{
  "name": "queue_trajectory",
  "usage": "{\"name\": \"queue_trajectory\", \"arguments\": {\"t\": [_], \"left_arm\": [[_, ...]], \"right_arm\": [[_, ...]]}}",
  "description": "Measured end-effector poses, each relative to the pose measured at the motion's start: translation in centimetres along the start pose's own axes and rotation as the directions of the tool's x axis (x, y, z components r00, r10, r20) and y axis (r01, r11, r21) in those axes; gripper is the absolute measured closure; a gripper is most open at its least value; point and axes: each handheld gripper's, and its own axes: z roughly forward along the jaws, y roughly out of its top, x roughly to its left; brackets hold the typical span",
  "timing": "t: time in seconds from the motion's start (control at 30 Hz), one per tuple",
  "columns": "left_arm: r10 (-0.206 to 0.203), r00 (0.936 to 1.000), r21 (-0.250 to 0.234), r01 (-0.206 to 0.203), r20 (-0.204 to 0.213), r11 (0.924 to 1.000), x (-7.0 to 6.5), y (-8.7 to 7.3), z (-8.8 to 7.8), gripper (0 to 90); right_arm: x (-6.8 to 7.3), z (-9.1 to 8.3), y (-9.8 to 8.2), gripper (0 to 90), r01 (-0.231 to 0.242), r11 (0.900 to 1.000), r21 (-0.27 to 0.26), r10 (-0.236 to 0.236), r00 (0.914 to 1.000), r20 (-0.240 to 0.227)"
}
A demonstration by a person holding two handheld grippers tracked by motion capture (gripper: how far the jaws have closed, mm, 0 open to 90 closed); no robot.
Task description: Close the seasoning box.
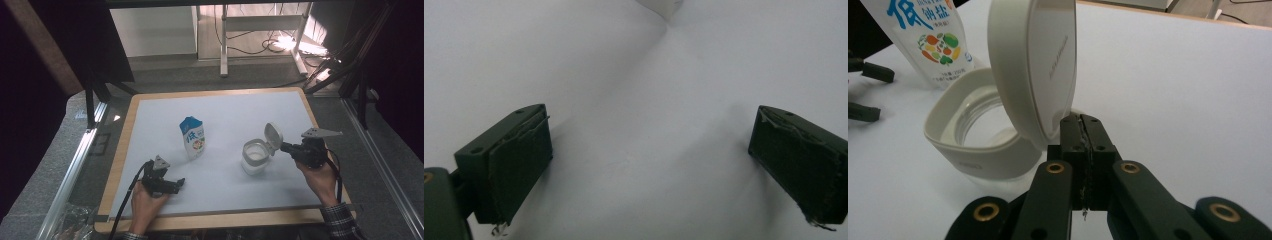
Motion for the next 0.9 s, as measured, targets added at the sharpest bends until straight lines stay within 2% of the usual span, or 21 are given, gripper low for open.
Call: {"name": "queue_trajectory", "arguments": {"t": [0.2, 0.5, 0.7, 0.9], "left_arm": [[-0.004, 1.0000, -0.003, 0.004, 0.000, 1.0000, 0.0, 0.0, 0.0, 3.6], [0.000, 1.0000, -0.003, 0.000, -0.001, 1.0000, 0.0, 0.0, 0.0, 3.6], [-0.003, 1.0000, -0.003, 0.003, -0.001, 1.0000, 0.0, 0.0, 0.0, 3.6], [-0.002, 1.0000, -0.003, 0.002, -0.001, 1.0000, 0.0, 0.0, 0.0, 3.6]], "right_arm": [[0.3, 0.1, 0.8, 89.4, 0.001, 1.000, -0.011, -0.002, 0.9998, -0.020], [1.1, 0.3, 1.3, 89.3, 0.029, 1.000, -0.010, -0.030, 0.9989, -0.037], [0.8, -0.3, 1.1, 88.1, 0.036, 0.999, -0.020, -0.037, 0.9992, -0.013], [0.4, -0.4, 0.2, 84.2, 0.052, 0.999, -0.009, -0.051, 0.9983, 0.027]]}}
